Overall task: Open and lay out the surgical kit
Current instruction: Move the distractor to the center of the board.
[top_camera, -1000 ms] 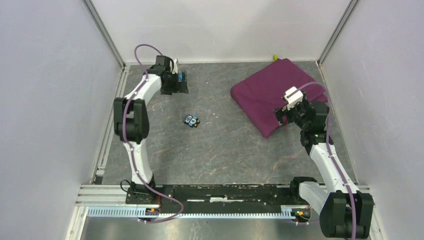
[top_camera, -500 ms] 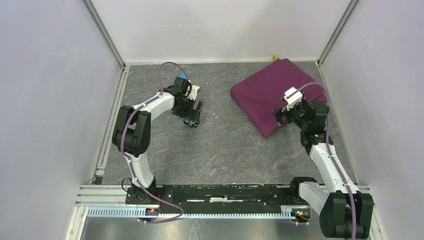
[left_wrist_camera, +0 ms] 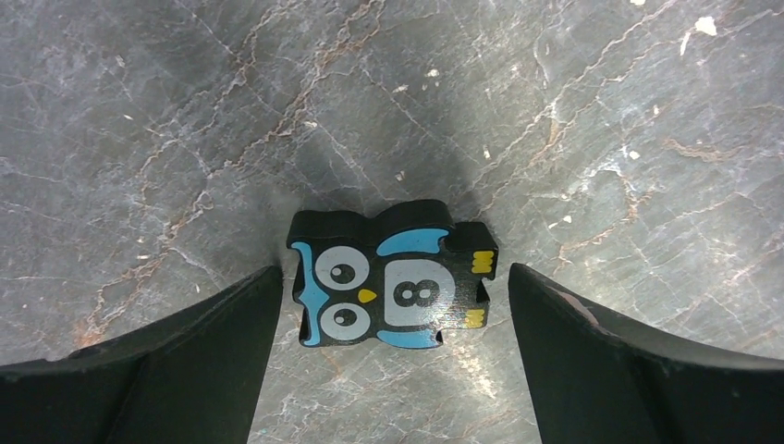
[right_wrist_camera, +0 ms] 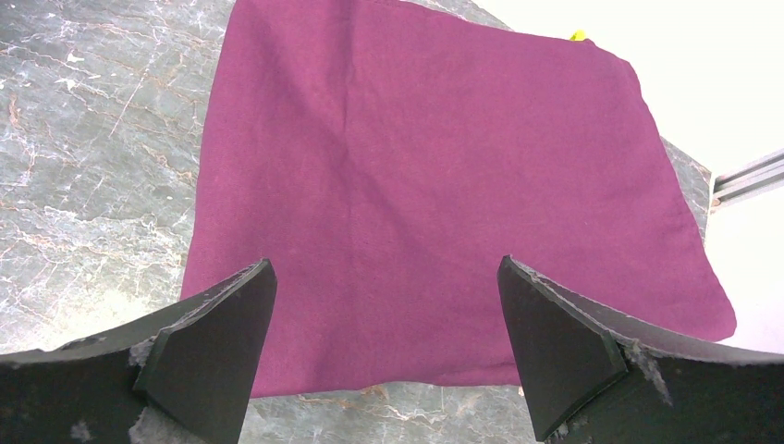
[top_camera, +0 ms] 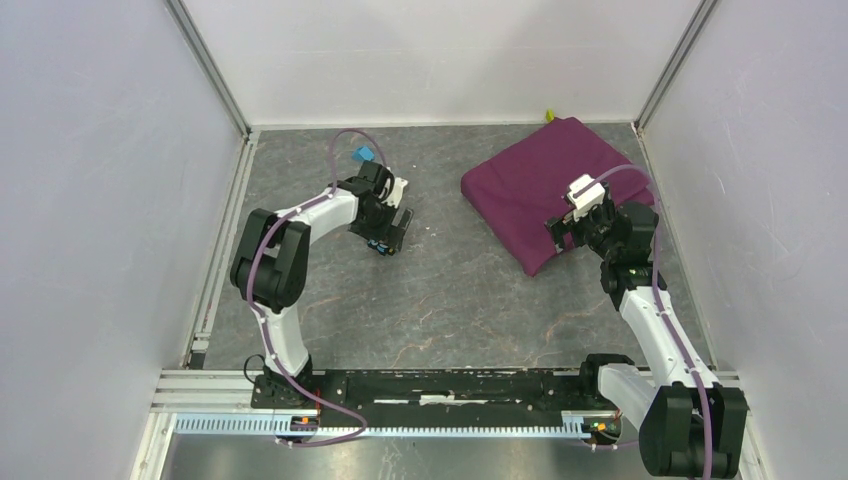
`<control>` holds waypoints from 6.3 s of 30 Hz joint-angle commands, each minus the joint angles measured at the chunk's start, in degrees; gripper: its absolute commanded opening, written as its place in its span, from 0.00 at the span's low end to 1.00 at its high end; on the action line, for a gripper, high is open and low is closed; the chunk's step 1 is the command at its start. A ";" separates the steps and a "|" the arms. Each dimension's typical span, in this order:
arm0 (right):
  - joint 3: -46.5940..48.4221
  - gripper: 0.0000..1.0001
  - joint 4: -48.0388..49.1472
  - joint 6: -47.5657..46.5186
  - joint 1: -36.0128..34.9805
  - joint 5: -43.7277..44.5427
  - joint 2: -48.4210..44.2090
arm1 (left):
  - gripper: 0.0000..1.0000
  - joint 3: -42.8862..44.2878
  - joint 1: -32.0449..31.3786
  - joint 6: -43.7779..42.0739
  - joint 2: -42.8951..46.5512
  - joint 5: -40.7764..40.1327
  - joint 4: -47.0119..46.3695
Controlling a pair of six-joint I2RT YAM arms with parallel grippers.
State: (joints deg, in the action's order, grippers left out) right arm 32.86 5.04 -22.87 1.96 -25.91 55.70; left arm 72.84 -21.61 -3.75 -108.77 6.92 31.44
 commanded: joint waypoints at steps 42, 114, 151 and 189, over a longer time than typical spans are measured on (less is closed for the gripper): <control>1.59 0.97 0.49 -1.30 0.15 -0.39 -0.06 | 0.74 67.72 21.52 16.24 -42.05 -9.94 5.16; 1.97 0.97 -0.29 0.57 -4.07 9.61 4.63 | 0.94 57.61 13.04 25.46 -39.11 -3.58 -9.74; 2.25 0.97 -0.64 -0.51 -4.01 9.90 6.18 | 0.97 45.50 23.45 24.61 -29.87 1.29 -8.10; 2.38 0.97 -0.91 -0.81 -3.85 10.44 6.95 | 0.69 39.89 22.31 37.56 -31.90 0.53 -11.01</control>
State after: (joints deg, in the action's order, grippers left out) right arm 35.09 2.57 -23.46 -2.13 -15.42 63.20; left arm 106.61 1.10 30.85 -134.74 8.01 17.12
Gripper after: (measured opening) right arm 0.974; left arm 0.709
